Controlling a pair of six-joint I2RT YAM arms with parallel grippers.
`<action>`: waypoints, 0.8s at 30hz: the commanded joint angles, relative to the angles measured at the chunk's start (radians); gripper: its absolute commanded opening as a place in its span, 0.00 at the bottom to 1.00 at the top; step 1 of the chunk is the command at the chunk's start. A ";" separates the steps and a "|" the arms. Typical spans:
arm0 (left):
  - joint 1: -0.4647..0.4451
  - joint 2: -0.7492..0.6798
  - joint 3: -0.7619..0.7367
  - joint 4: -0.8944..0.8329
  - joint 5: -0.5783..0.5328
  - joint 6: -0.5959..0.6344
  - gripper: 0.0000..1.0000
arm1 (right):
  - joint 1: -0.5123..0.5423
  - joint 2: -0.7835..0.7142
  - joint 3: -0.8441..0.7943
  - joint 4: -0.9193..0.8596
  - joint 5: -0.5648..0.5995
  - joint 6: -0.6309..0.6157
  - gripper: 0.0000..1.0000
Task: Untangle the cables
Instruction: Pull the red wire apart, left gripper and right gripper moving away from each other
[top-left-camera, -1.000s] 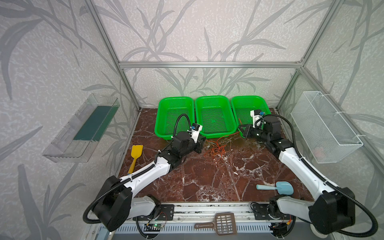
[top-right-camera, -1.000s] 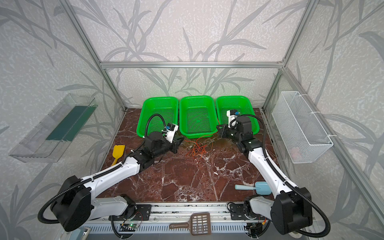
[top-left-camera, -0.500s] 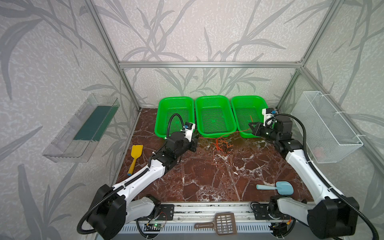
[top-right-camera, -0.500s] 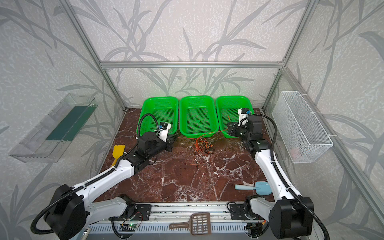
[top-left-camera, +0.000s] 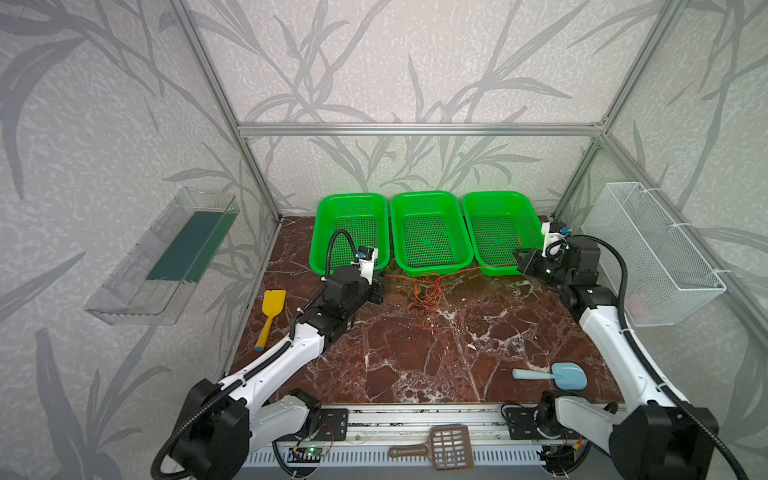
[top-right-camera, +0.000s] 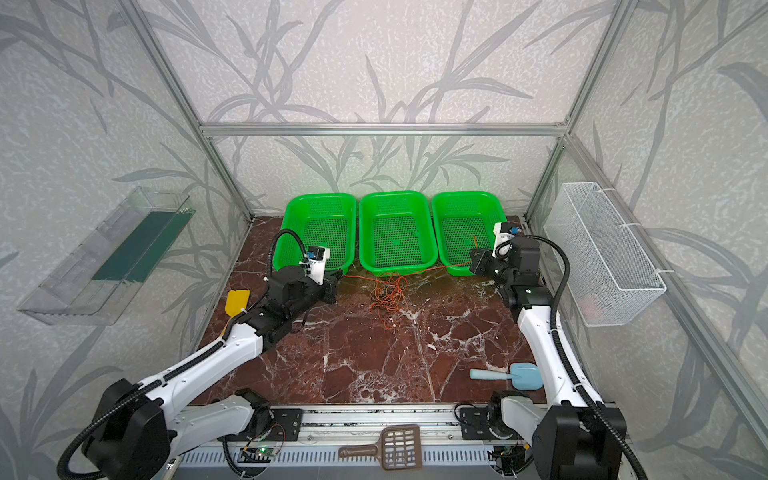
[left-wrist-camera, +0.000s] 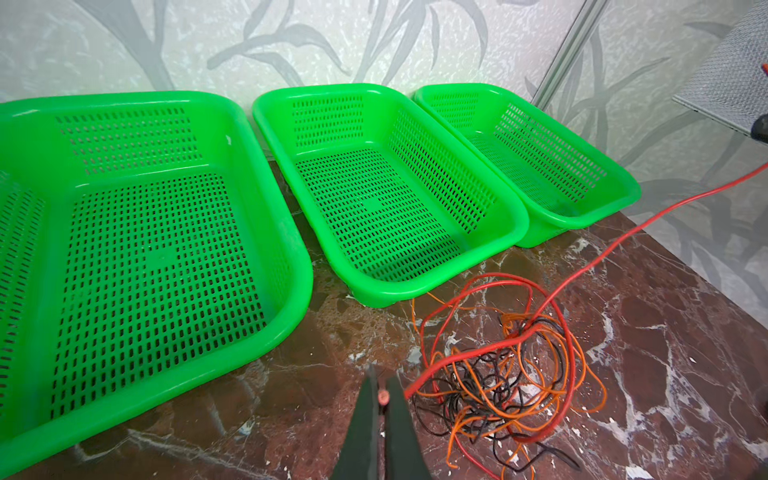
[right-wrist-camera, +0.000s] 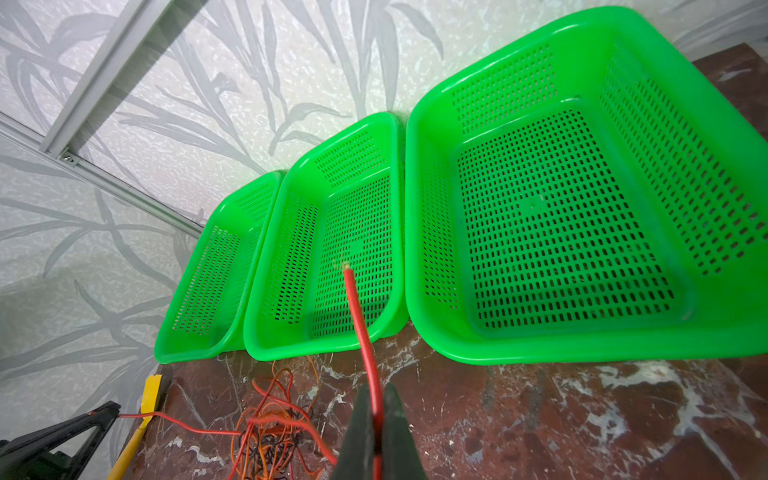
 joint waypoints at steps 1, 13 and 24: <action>0.020 -0.032 -0.005 -0.030 -0.038 0.015 0.00 | -0.028 -0.029 -0.018 -0.008 0.006 -0.009 0.00; 0.117 -0.137 -0.039 -0.121 -0.091 0.008 0.00 | -0.159 -0.056 -0.066 -0.044 0.008 -0.009 0.00; 0.214 -0.194 -0.048 -0.151 -0.099 -0.001 0.00 | -0.221 -0.040 -0.122 -0.071 0.035 -0.028 0.00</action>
